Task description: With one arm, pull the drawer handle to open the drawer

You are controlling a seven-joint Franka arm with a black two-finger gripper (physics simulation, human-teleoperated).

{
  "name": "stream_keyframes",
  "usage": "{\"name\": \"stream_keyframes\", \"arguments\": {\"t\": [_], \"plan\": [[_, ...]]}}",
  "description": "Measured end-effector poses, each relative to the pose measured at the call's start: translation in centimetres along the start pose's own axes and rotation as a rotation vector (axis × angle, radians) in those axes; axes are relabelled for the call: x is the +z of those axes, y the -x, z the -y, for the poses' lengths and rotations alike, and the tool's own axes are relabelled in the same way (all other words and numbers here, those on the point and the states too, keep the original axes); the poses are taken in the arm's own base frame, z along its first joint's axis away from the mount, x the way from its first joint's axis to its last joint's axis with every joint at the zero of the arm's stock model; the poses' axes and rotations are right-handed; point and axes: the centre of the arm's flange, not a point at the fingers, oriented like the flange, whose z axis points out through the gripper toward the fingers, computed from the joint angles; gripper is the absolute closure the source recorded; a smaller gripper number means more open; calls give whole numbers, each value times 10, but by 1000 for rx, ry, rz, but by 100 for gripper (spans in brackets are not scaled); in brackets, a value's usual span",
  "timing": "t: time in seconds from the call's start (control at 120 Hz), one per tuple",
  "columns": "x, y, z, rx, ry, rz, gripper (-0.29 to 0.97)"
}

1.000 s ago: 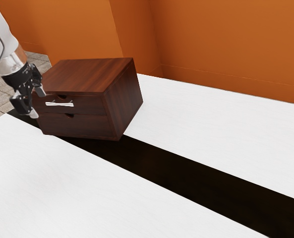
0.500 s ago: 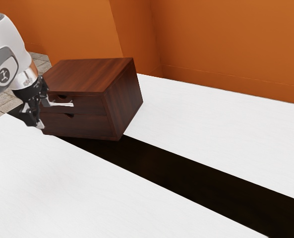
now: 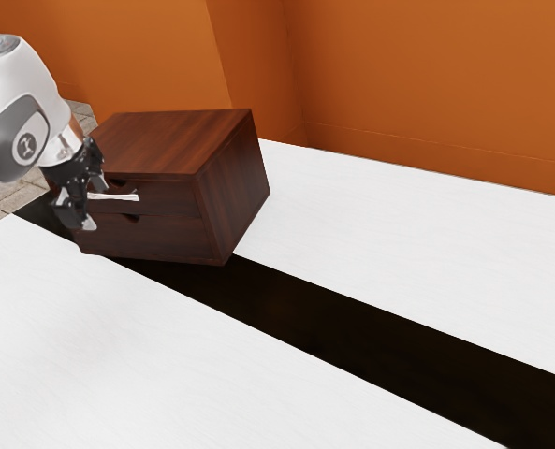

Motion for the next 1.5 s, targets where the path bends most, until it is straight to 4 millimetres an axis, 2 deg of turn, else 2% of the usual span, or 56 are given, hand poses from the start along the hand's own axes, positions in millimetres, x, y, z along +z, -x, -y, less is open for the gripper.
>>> {"name": "stream_keyframes", "arguments": {"t": [0.233,0.333,0.408,0.567,0.633,0.75,0.85,0.933,1.008,1.183,1.342,1.5], "plan": [[13,29,-7,68,4,22,11],[20,35,-11,84,12,29,11],[22,27,-15,73,20,28,11],[22,-16,-21,12,35,1,11],[18,-25,-25,-1,47,-12,11],[20,-19,-26,9,49,-10,11],[12,-6,-25,29,65,8,11],[22,0,-21,42,50,18,11],[31,-3,-21,40,40,23,11],[36,-18,-22,22,42,20,11],[37,-14,-23,33,46,23,11],[49,-11,-26,43,43,25,11]]}}
